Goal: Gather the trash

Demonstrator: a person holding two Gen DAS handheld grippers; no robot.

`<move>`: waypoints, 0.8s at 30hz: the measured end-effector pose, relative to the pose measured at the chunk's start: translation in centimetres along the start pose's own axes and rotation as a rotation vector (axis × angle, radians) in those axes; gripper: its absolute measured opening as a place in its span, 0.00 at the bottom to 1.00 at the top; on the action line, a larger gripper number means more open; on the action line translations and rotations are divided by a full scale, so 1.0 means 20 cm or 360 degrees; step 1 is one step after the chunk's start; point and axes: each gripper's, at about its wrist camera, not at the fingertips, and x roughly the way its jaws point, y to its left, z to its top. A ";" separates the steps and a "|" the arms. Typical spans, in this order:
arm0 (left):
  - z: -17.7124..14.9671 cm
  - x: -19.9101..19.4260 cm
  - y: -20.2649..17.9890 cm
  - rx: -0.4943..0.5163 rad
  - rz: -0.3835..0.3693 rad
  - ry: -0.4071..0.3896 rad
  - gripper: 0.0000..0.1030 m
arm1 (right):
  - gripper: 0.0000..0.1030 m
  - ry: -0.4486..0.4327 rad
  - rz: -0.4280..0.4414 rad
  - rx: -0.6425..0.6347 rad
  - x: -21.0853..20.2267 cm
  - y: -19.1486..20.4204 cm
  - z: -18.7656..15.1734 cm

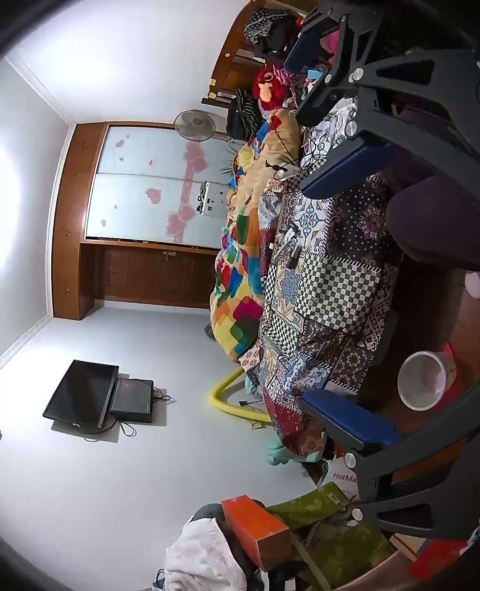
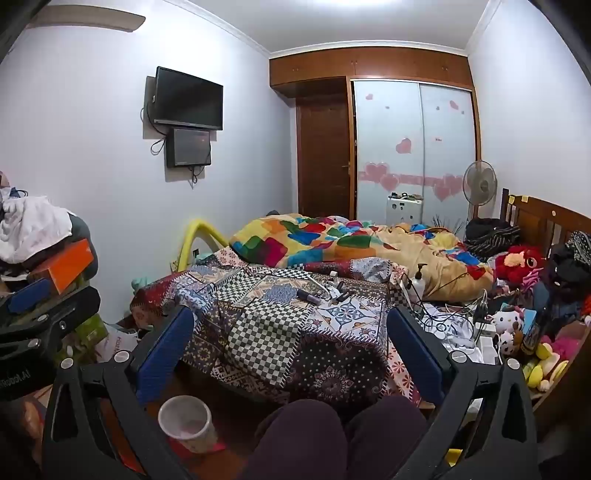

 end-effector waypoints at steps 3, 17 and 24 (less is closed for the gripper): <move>0.00 -0.01 -0.01 0.0001 0.0002 0.0000 1.00 | 1.00 0.0005 0.0002 0.0000 0.00 0.00 -0.01; -0.01 -0.01 -0.03 0.0003 0.0004 0.0003 1.00 | 1.00 -0.0003 0.0008 0.0015 -0.01 -0.01 0.01; -0.03 0.00 -0.02 0.0002 -0.0002 0.0004 1.00 | 1.00 0.0005 0.0015 0.0013 0.00 0.03 0.02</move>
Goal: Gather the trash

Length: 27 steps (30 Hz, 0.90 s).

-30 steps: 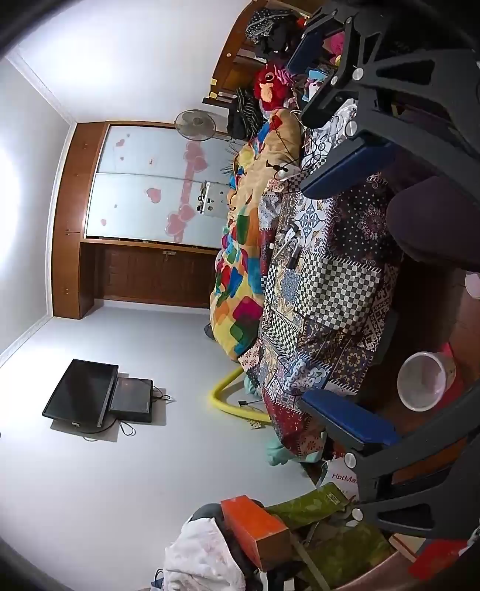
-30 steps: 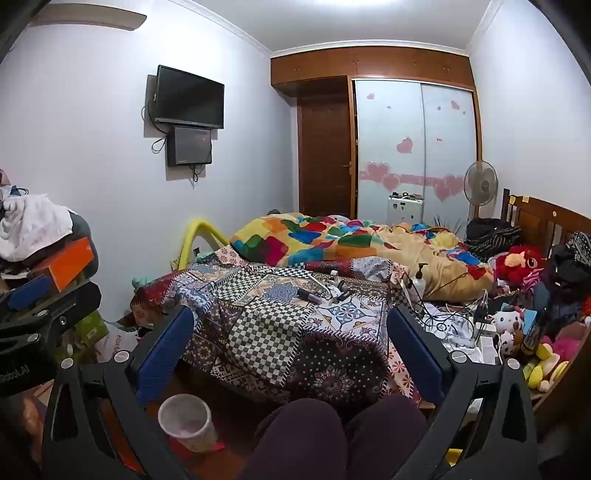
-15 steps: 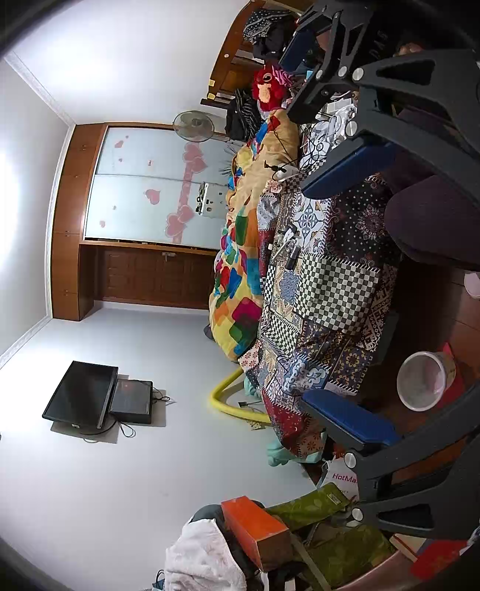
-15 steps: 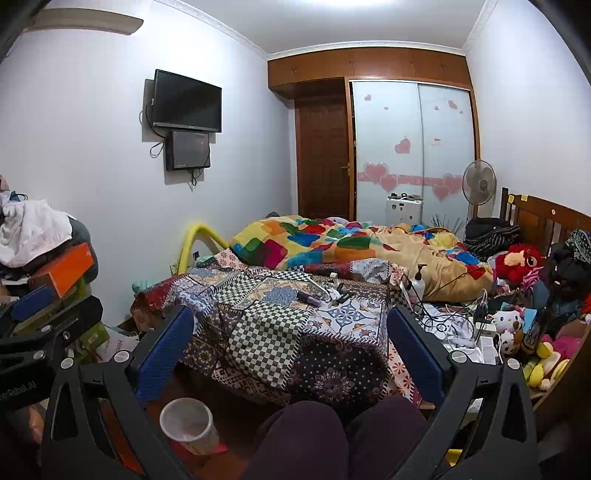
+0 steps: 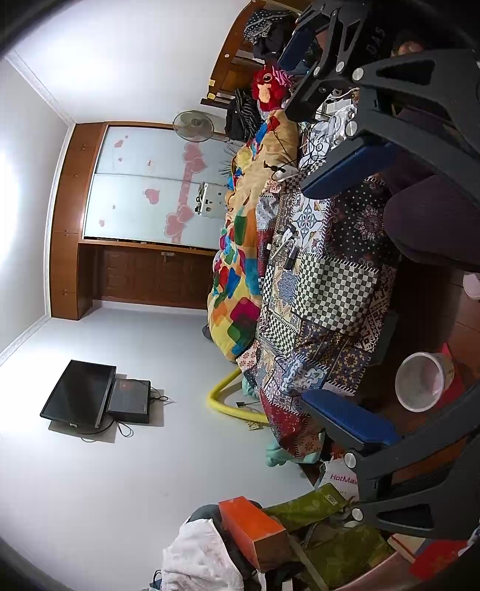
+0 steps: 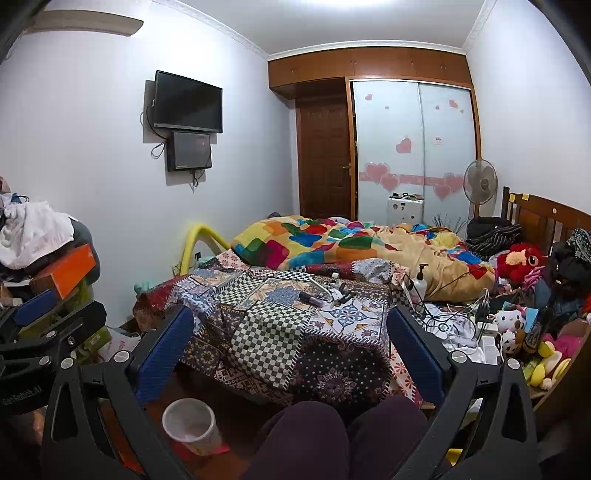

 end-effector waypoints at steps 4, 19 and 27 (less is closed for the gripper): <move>0.00 0.00 0.00 -0.0001 0.0001 0.0001 1.00 | 1.00 -0.0005 -0.0003 0.0005 0.00 0.00 0.00; 0.00 0.00 0.00 -0.0004 0.0001 0.0003 1.00 | 1.00 -0.0011 -0.0002 0.0010 0.00 0.01 0.00; 0.00 0.00 0.00 -0.0006 0.0000 0.0003 1.00 | 1.00 -0.0012 -0.0001 0.0010 -0.01 0.01 0.00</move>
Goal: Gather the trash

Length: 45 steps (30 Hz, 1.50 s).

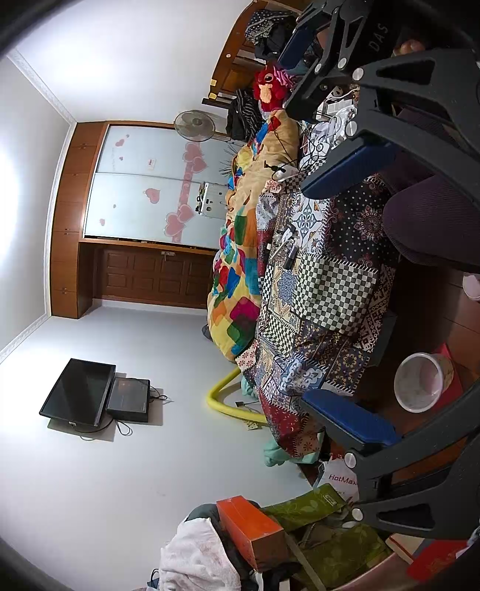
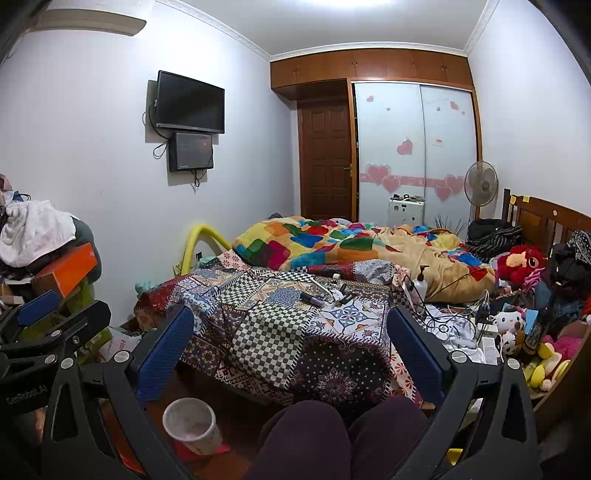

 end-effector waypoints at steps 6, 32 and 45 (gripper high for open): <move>0.00 0.00 0.00 -0.0001 -0.0001 0.0001 1.00 | 1.00 -0.0001 -0.0001 0.0000 0.00 -0.01 0.00; 0.04 0.14 0.00 -0.0024 0.0028 0.0040 1.00 | 1.00 0.0013 -0.0036 -0.0001 0.12 -0.07 0.09; 0.32 0.63 -0.03 -0.0054 0.0021 0.0087 1.00 | 1.00 -0.0053 -0.0175 -0.0060 0.43 -0.18 0.30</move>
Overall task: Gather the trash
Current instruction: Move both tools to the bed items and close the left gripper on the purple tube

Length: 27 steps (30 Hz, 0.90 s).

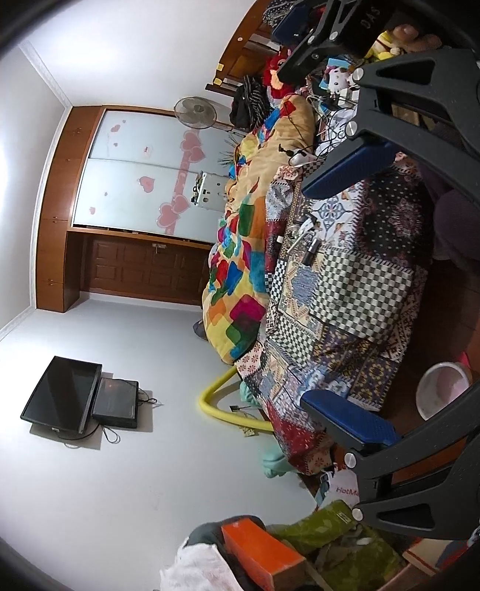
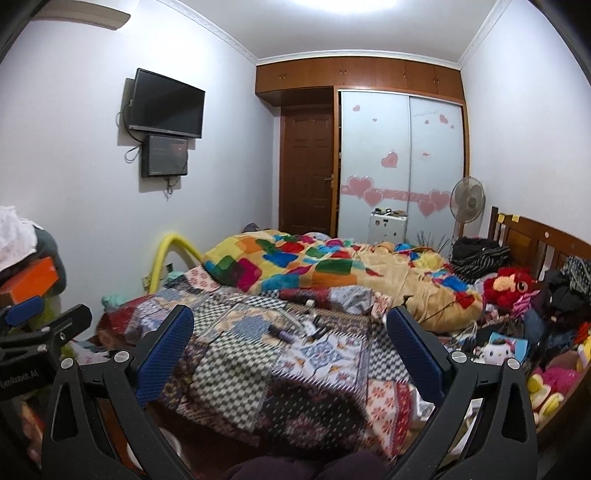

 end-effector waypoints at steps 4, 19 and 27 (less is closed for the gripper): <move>0.07 0.18 -0.05 0.0020 -0.0016 0.0022 1.00 | 1.00 0.0019 -0.0026 -0.0012 0.12 -0.05 0.01; 0.07 1.05 -0.32 0.0057 -0.0128 0.0286 0.98 | 1.00 0.0308 -0.0039 -0.0094 0.79 -0.32 -0.04; -0.03 1.54 -0.43 0.0052 -0.0100 0.0486 0.98 | 1.00 0.0492 0.0021 -0.0081 1.16 -0.46 -0.14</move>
